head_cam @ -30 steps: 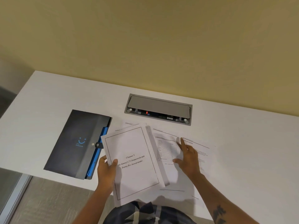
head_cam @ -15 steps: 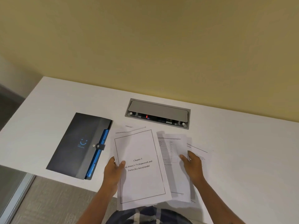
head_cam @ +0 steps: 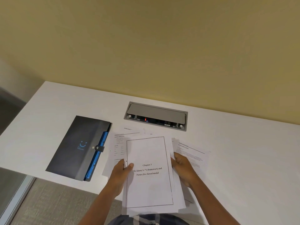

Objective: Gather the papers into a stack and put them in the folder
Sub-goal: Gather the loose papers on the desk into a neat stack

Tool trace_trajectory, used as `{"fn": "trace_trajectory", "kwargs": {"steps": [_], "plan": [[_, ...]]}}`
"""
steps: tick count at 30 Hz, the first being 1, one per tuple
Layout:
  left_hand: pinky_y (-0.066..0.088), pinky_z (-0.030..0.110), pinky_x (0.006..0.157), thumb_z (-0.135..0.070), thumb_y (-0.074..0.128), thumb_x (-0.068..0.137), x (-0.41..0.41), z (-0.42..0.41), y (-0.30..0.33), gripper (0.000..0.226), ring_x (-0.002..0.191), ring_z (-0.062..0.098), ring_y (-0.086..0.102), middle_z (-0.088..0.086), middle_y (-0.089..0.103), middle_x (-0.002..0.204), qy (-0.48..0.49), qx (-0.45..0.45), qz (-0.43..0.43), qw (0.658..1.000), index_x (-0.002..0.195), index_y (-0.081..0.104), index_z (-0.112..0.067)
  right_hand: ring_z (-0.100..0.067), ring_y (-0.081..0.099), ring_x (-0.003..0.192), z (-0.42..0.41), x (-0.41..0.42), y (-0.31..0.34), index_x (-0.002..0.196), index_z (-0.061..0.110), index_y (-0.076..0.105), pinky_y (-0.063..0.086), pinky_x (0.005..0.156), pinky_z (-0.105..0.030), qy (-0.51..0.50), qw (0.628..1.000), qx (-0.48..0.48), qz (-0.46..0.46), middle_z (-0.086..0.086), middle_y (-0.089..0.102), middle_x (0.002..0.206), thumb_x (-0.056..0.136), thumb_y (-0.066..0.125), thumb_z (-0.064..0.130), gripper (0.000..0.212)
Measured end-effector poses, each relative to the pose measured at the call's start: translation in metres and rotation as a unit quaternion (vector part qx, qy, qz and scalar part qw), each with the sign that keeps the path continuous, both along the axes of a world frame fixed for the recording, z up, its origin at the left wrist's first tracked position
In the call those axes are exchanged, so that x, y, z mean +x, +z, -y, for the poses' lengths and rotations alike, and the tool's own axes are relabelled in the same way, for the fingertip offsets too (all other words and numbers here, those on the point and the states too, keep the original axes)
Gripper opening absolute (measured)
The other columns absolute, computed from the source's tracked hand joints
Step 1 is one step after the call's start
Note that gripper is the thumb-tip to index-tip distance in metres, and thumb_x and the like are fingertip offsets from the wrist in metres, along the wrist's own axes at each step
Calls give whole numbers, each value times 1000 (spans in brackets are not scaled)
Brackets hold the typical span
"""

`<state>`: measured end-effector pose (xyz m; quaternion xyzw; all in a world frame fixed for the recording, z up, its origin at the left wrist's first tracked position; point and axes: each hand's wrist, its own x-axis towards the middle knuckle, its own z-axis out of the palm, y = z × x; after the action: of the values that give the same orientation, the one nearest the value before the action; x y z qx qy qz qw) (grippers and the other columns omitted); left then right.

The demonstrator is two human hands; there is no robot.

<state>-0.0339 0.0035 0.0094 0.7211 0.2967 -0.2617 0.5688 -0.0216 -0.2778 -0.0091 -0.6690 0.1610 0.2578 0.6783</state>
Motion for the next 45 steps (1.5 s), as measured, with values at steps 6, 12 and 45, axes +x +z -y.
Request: {"fn": "trace_trajectory", "kwargs": {"steps": [6, 12, 45], "plan": [[44, 42, 97, -24, 62, 98, -12, 3, 2, 24, 125, 23, 53, -9, 61, 129, -12, -24, -38, 999, 119, 58, -33, -20, 74, 115, 2, -8, 6, 120, 32, 76, 56, 105, -42, 36, 998, 12, -50, 1, 79, 121, 106, 57, 38, 25], [53, 51, 100, -21, 64, 97, -32, -5, -4, 24, 115, 31, 63, 2, 66, 122, 15, 74, -18, 997, 119, 56, -24, -24, 71, 114, 46, 6, 4, 125, 24, 70, 57, 102, -47, 7, 942, -335, 30, -3, 72, 130, 96, 68, 46, 36], [59, 57, 91, -26, 62, 99, -76, -8, 15, 14, 97, 31, 73, 3, 77, 107, 139, 43, -5, 989, 112, 62, -29, -4, 64, 73, 100, -79, -39, 100, 5, 73, 48, 54, -6, -162, 929, -330, 33, -14, 79, 100, 93, 76, 8, 9]]}}
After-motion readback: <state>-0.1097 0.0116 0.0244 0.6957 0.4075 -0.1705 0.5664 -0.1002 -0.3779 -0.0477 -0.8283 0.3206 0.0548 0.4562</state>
